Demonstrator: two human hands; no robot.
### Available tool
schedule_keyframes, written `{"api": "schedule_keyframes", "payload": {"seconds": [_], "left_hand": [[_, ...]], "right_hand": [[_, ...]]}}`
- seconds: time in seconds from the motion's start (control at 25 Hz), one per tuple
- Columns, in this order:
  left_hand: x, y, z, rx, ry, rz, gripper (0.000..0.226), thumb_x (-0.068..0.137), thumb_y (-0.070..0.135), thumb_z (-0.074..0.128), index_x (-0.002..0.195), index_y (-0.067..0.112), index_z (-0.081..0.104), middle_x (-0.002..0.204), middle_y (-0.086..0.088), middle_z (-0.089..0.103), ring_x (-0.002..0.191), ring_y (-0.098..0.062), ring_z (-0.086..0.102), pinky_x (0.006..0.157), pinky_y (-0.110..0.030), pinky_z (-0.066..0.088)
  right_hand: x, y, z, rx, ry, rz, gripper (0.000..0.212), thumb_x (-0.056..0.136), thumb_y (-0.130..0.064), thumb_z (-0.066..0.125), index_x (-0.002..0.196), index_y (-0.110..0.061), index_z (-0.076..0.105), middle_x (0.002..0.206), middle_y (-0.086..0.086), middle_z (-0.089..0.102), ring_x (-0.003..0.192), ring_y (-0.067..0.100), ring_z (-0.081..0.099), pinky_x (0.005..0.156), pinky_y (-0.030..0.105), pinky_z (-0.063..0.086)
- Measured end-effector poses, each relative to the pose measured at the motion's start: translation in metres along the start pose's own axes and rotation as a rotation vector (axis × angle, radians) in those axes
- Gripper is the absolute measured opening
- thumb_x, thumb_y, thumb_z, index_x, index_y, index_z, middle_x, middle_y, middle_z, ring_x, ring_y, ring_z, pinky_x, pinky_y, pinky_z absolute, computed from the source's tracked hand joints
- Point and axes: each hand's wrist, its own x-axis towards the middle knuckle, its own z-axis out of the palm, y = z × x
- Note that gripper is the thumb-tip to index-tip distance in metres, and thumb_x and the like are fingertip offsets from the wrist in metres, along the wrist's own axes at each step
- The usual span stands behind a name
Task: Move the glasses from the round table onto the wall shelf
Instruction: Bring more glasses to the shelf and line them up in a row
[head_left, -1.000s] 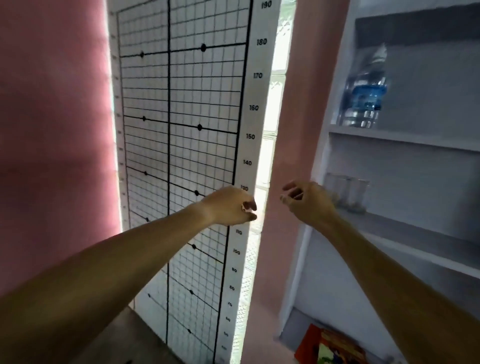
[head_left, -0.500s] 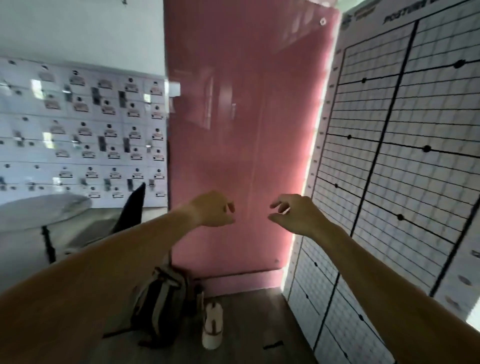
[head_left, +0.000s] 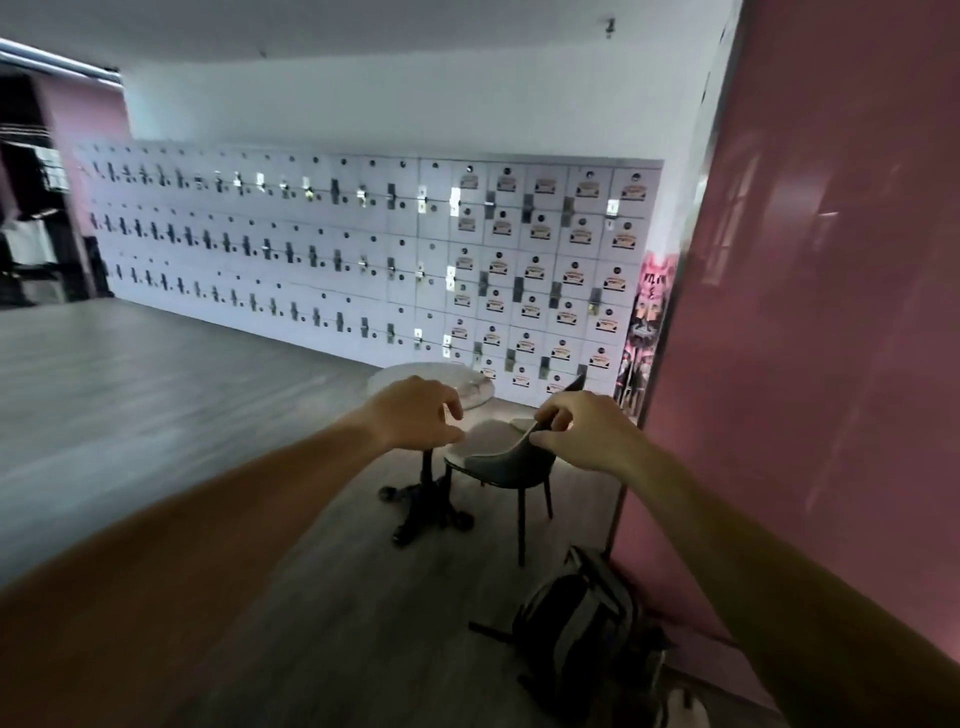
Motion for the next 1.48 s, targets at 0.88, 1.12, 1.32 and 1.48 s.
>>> {"api": "schedule_keyframes", "payload": {"seconds": [0.88, 1.12, 1.32, 1.48], "left_hand": [[0.328, -0.229, 0.049, -0.012, 0.005, -0.297, 0.031, 0.084, 0.044, 0.069, 0.111, 0.028, 0.067, 0.100, 0.007, 0.072, 0.095, -0.014, 0.063, 0.079, -0.029, 0.045], [0.439, -0.330, 0.048, -0.053, 0.017, -0.289, 0.032, 0.083, 0.042, 0.070, 0.111, 0.026, 0.069, 0.098, 0.006, 0.071, 0.093, -0.013, 0.062, 0.081, -0.029, 0.046], [0.547, -0.386, 0.049, -0.050, -0.006, -0.219, 0.030, 0.083, 0.042, 0.070, 0.108, 0.026, 0.067, 0.093, 0.010, 0.064, 0.091, -0.012, 0.061, 0.075, -0.027, 0.042], [0.626, -0.417, 0.075, -0.051, -0.038, -0.192, 0.031, 0.082, 0.042, 0.072, 0.108, 0.026, 0.068, 0.099, 0.006, 0.069, 0.092, -0.012, 0.061, 0.076, -0.026, 0.042]], "right_hand": [[0.443, 0.085, 0.105, -0.022, -0.180, -0.147, 0.034, 0.079, -0.041, 0.074, 0.110, -0.028, 0.068, 0.108, 0.001, 0.066, 0.092, 0.016, 0.063, 0.085, 0.037, 0.054], [0.575, 0.090, 0.138, -0.020, -0.165, -0.101, 0.031, 0.080, -0.040, 0.072, 0.108, -0.027, 0.068, 0.097, -0.002, 0.067, 0.088, 0.013, 0.062, 0.075, 0.028, 0.049], [0.673, 0.101, 0.156, -0.034, -0.127, -0.038, 0.026, 0.082, -0.038, 0.072, 0.105, -0.025, 0.068, 0.089, -0.006, 0.063, 0.082, 0.010, 0.059, 0.069, 0.023, 0.044], [0.742, 0.130, 0.167, -0.029, -0.139, 0.012, 0.026, 0.081, -0.037, 0.073, 0.104, -0.027, 0.067, 0.101, -0.003, 0.064, 0.083, 0.009, 0.061, 0.068, 0.022, 0.043]]}}
